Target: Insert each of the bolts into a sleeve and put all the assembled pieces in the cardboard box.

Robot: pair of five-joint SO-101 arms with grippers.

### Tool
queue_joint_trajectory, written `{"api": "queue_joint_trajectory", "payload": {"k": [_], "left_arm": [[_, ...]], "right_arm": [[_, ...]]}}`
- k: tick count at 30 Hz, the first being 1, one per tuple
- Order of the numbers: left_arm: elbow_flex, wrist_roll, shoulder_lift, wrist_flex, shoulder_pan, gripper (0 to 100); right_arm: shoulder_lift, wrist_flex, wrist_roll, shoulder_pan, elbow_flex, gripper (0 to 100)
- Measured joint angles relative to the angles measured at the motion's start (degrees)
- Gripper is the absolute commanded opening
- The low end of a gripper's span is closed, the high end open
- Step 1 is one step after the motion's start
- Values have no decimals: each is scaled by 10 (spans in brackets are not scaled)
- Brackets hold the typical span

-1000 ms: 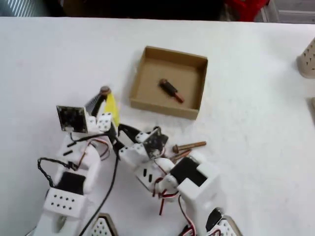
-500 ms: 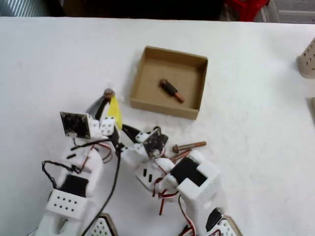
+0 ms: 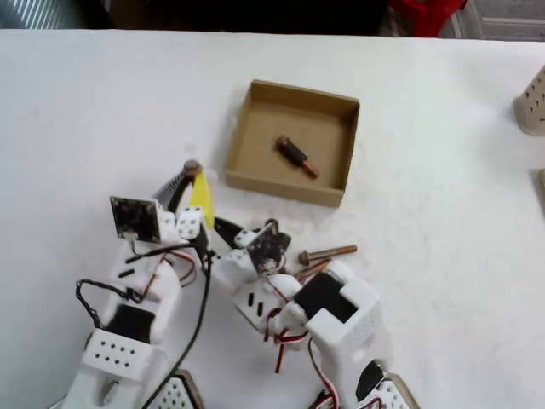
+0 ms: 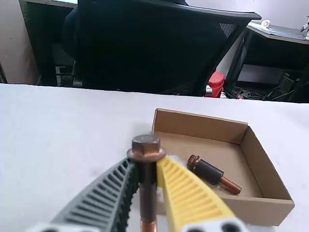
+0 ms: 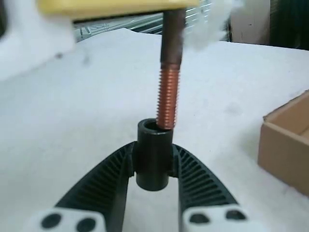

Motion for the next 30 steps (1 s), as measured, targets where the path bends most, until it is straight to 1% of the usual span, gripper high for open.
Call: {"api": "queue_joint_trajectory", "payload": {"k": [4, 9, 14, 30], "left_arm": [[0, 0, 0, 0, 0, 20], [0, -1, 0, 28, 0, 20], [0, -33, 0, 29, 0, 20], [-17, -40, 0, 31, 1, 20]], "right_arm": [[0, 3, 0, 0, 0, 15], [0, 4, 0, -1, 1, 15], [0, 4, 0, -1, 1, 15], [0, 4, 0, 0, 1, 15]]}}
